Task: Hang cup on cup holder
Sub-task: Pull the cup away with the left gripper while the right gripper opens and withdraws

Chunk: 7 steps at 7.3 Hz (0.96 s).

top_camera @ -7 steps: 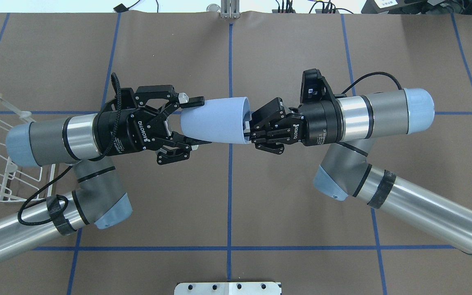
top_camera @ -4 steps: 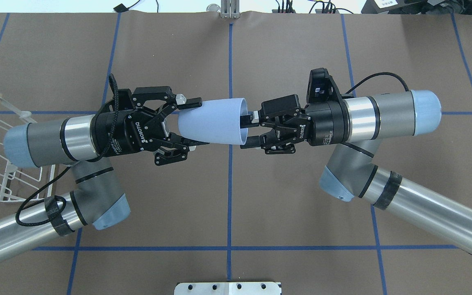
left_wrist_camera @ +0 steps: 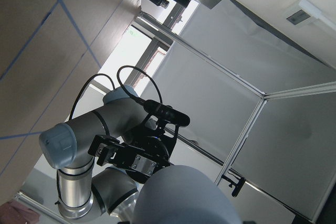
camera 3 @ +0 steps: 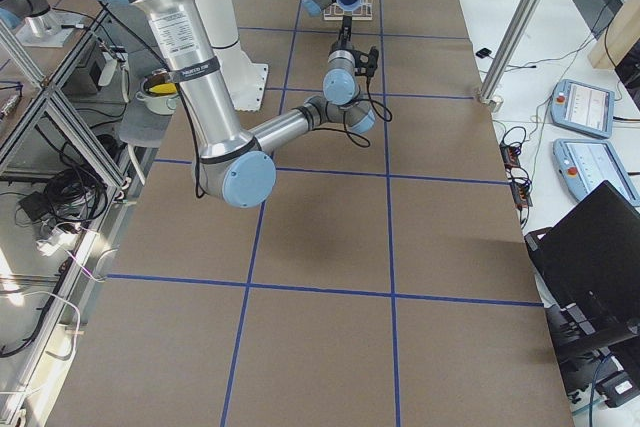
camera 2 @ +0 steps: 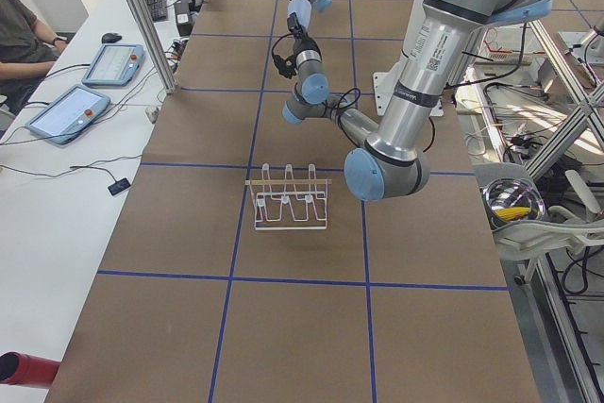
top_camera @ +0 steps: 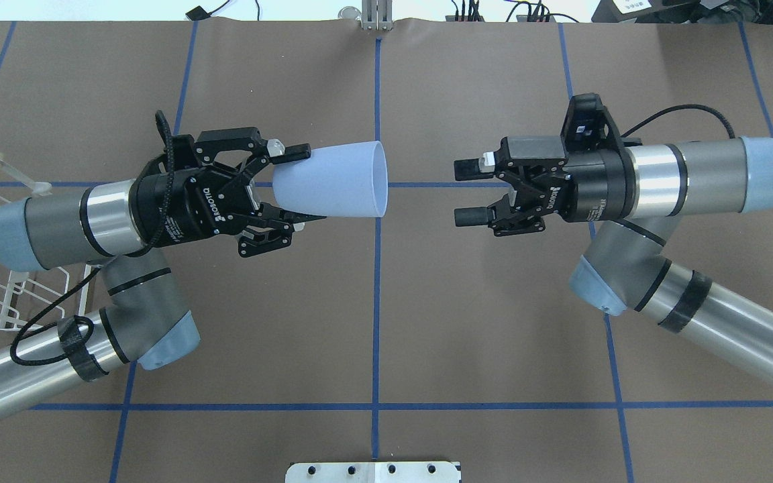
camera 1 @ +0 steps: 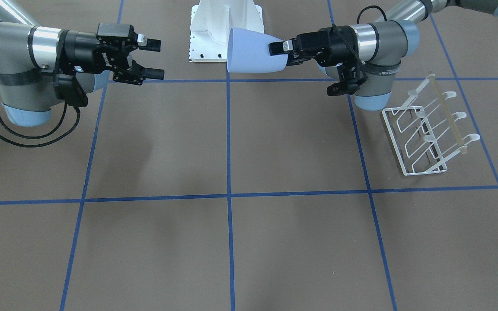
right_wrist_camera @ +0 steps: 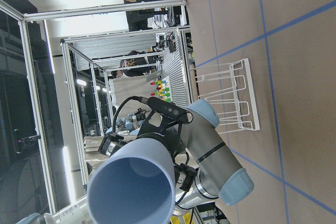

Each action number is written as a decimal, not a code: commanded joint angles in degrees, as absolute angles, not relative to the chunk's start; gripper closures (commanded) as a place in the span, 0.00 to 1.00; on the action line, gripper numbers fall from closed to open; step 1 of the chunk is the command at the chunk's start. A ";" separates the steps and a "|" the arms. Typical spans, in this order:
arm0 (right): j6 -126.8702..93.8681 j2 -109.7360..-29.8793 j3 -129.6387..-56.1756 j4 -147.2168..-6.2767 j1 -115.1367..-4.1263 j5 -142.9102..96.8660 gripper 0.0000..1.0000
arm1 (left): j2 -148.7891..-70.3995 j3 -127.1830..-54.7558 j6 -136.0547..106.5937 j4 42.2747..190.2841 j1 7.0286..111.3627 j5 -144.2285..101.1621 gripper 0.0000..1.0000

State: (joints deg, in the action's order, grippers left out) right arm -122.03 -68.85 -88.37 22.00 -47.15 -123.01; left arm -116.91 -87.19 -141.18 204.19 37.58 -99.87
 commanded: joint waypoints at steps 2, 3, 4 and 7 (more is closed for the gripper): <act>-103.00 -81.62 -86.24 17.17 -59.20 -126.99 0.00 | -114.88 -87.36 -129.68 189.48 46.64 -103.24 1.00; -94.92 -84.09 -85.18 13.14 -60.80 -127.78 0.00 | -114.96 -87.54 -120.94 180.79 49.71 -109.01 1.00; -89.61 -85.59 -85.08 10.14 -61.78 -127.79 0.00 | -114.44 -87.10 -114.41 174.27 54.01 -112.12 1.00; -77.31 -88.58 -85.08 2.74 -63.72 -127.79 0.00 | -110.95 -86.92 -93.30 157.78 64.41 -130.82 1.00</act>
State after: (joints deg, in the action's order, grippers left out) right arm -83.61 -87.14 -85.11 5.43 -63.38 -127.83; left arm -113.23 -86.98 -100.40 162.13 61.41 -124.16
